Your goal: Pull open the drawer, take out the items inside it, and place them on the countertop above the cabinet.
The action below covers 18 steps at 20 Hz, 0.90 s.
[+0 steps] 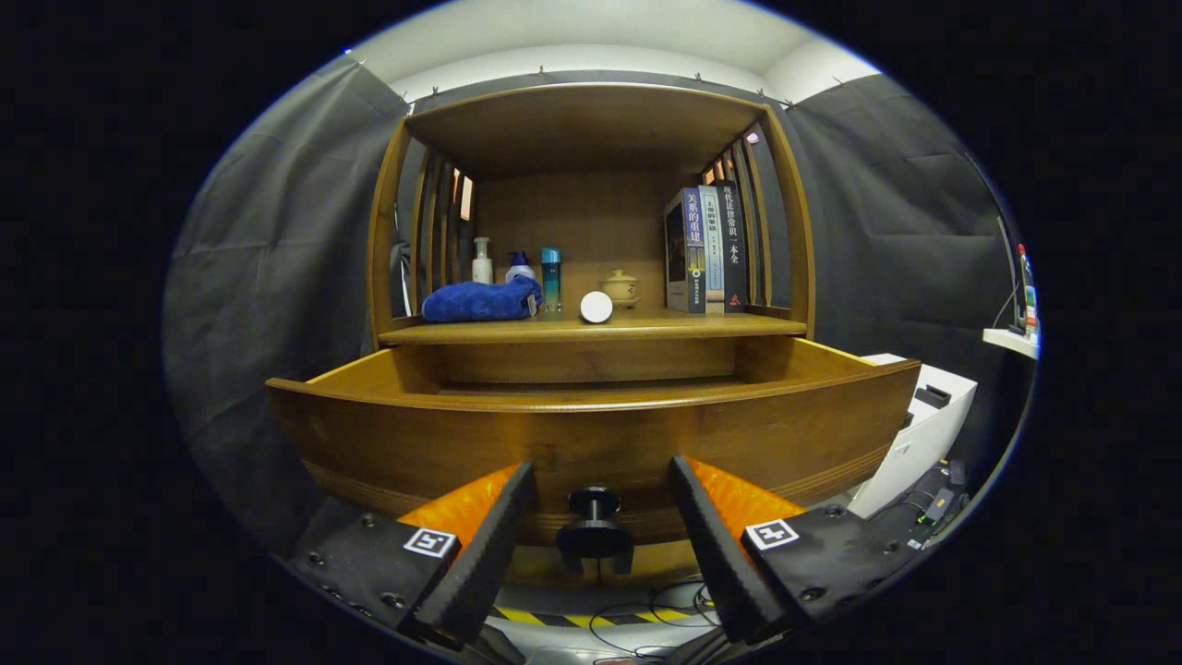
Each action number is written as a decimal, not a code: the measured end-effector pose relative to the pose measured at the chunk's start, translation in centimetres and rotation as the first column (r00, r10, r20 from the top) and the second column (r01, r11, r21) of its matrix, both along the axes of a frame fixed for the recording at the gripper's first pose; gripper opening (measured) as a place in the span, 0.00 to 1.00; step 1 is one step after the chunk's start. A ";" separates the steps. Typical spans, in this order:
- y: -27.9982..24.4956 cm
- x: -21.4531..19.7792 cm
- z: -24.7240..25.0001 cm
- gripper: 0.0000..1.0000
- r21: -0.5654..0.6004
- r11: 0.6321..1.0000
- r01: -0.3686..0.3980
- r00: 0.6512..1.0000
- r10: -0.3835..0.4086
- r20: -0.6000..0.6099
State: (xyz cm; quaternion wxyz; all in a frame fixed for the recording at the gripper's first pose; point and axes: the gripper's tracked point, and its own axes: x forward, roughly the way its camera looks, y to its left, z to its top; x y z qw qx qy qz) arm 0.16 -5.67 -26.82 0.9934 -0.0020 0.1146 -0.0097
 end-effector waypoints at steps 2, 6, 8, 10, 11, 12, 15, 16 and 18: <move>0.1 1.9 0.2 0.98 0.002 1.000 0.003 1.000 -0.003 -0.007; 0.1 6.3 0.2 0.98 -0.018 1.000 0.005 1.000 -0.005 -0.006; 0.2 8.2 0.0 0.98 -0.009 1.000 0.007 1.000 -0.008 -0.013; 0.2 10.4 -0.1 0.98 -0.004 1.000 0.012 1.000 -0.012 -0.009; 0.3 11.3 -0.2 0.98 -0.008 1.000 0.011 1.000 -0.011 -0.009; 0.2 12.2 -0.3 0.98 -0.010 1.000 0.010 1.000 -0.010 -0.006; 0.5 14.2 -0.4 0.98 0.004 1.000 0.015 1.000 -0.015 -0.004; 0.5 14.8 -0.5 0.98 0.002 1.000 0.015 1.000 -0.015 -0.006; 0.5 15.5 -0.7 0.98 0.001 1.000 0.017 1.000 -0.017 -0.010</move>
